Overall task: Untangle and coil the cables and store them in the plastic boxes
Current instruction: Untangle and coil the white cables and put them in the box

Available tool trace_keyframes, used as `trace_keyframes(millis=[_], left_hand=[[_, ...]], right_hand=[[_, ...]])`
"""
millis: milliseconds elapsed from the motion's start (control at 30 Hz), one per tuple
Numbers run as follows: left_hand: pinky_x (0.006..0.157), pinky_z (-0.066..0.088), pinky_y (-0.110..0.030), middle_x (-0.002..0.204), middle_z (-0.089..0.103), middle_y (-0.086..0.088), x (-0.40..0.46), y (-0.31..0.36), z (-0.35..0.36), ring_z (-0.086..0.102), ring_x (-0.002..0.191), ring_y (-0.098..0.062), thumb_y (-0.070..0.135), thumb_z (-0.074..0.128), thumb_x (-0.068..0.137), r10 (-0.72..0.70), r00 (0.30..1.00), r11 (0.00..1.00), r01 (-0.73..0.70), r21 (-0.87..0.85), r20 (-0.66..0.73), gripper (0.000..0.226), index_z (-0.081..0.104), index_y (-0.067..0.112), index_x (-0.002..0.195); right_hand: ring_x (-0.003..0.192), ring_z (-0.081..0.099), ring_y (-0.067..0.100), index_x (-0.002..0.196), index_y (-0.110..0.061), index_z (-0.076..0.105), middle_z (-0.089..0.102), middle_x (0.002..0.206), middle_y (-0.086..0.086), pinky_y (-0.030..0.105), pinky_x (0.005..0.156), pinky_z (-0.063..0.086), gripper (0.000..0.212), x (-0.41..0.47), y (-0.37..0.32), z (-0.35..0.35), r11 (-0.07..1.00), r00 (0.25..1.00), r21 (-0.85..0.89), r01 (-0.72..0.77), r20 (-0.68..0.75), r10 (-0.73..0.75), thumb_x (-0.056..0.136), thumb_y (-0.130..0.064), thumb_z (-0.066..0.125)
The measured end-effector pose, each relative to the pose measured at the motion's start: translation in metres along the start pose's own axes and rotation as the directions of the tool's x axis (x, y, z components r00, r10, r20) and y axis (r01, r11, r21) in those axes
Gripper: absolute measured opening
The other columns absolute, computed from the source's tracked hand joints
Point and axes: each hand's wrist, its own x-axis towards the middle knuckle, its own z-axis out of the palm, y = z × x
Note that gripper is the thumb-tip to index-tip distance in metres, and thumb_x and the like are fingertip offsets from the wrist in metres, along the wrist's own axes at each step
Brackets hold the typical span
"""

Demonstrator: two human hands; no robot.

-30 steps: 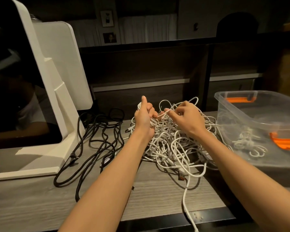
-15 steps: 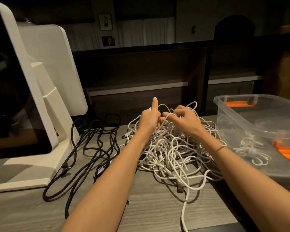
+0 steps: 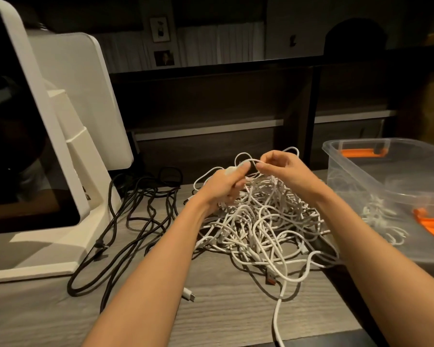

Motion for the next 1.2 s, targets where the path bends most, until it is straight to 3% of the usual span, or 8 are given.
trace_keyframes(millis=[167, 333, 567, 767, 867, 933, 1033, 1200], left_hand=[[0.047, 0.042, -0.023, 0.046, 0.031, 0.008, 0.0, -0.002, -0.001, 0.027, 0.039, -0.007, 0.048, 0.043, 0.1, -0.006, 0.994, 0.988, -0.011, -0.151, -0.11, 0.053, 0.039, 0.018, 0.056], [0.039, 0.023, -0.02, 0.044, 0.029, 0.007, 0.0, -0.003, 0.002, 0.026, 0.038, -0.008, 0.051, 0.042, 0.099, -0.032, 0.978, 0.987, -0.002, -0.162, -0.207, 0.054, 0.042, 0.017, 0.058], [0.039, 0.024, -0.02, 0.046, 0.031, 0.005, 0.002, -0.006, 0.008, 0.027, 0.037, -0.006, 0.045, 0.04, 0.102, 0.027, 0.947, 0.961, -0.112, -0.251, -0.319, 0.045, 0.064, 0.009, 0.09], [0.033, 0.021, -0.017, 0.042, 0.028, 0.008, -0.008, 0.0, 0.003, 0.023, 0.032, -0.004, 0.065, 0.029, 0.095, -0.066, 0.998, 0.946, 0.057, -0.32, -0.018, 0.063, 0.053, 0.008, 0.086], [0.029, 0.021, -0.013, 0.042, 0.036, 0.004, -0.013, 0.002, 0.0, 0.025, 0.028, -0.002, 0.081, 0.015, 0.081, -0.045, 0.971, 0.922, 0.131, -0.364, 0.237, 0.081, 0.049, 0.007, 0.084], [0.029, 0.021, -0.012, 0.05, 0.049, -0.004, -0.014, 0.004, -0.001, 0.029, 0.027, -0.002, 0.085, 0.009, 0.076, -0.014, 0.953, 0.889, 0.15, -0.432, 0.302, 0.091, 0.051, 0.004, 0.086], [0.033, 0.018, -0.014, 0.054, 0.055, -0.005, -0.014, 0.004, 0.0, 0.029, 0.028, -0.002, 0.082, 0.002, 0.081, -0.048, 0.965, 0.881, 0.162, -0.444, 0.258, 0.099, 0.057, 0.0, 0.086], [0.033, 0.018, -0.014, 0.041, 0.041, 0.004, -0.013, 0.006, 0.002, 0.026, 0.028, -0.003, 0.074, 0.001, 0.089, -0.089, 0.993, 0.87, 0.118, -0.479, 0.082, 0.083, 0.046, 0.007, 0.075]], right_hand=[[0.071, 0.064, 0.0, 0.088, -0.019, 0.071, 0.07, 0.074, -0.005, 0.016, 0.069, 0.048, 0.006, -0.001, -0.003, -0.002, 0.981, 0.998, -0.189, -0.029, -0.067, 0.017, 0.087, -0.024, 0.067], [0.077, 0.065, 0.004, 0.09, -0.029, 0.07, 0.069, 0.073, -0.014, 0.037, 0.073, 0.052, 0.01, 0.004, -0.007, 0.011, 0.83, 0.969, -0.556, -0.044, -0.227, -0.101, 0.09, -0.036, 0.063], [0.059, 0.055, 0.007, 0.092, -0.015, 0.067, 0.07, 0.078, 0.001, 0.013, 0.049, 0.041, 0.007, 0.002, -0.016, 0.018, 0.982, 0.991, -0.177, -0.065, -0.127, 0.043, 0.093, -0.015, 0.06], [0.08, 0.064, 0.001, 0.096, -0.013, 0.066, 0.069, 0.086, -0.003, 0.013, 0.073, 0.046, 0.01, 0.0, -0.015, 0.017, 0.999, 0.986, 0.012, 0.038, -0.164, -0.035, 0.094, -0.019, 0.058], [0.058, 0.056, 0.006, 0.09, -0.01, 0.058, 0.059, 0.067, -0.001, 0.017, 0.058, 0.046, 0.01, -0.002, -0.016, 0.024, 0.987, 0.993, 0.158, 0.035, -0.114, -0.017, 0.096, -0.015, 0.053], [0.051, 0.047, 0.003, 0.078, -0.013, 0.055, 0.054, 0.06, -0.006, 0.016, 0.052, 0.04, 0.019, -0.001, -0.016, 0.029, 0.998, 0.988, -0.064, 0.02, -0.149, -0.029, 0.095, -0.021, 0.057], [0.058, 0.049, 0.012, 0.064, -0.022, 0.046, 0.053, 0.061, -0.004, 0.032, 0.06, 0.044, 0.031, 0.002, -0.015, 0.033, 0.846, 0.994, -0.533, 0.028, -0.076, -0.081, 0.092, -0.026, 0.06], [0.061, 0.05, 0.015, 0.06, -0.027, 0.044, 0.054, 0.062, -0.004, 0.038, 0.062, 0.044, 0.033, -0.001, -0.015, 0.032, 0.784, 0.988, -0.606, 0.134, 0.018, -0.155, 0.087, -0.027, 0.064]])
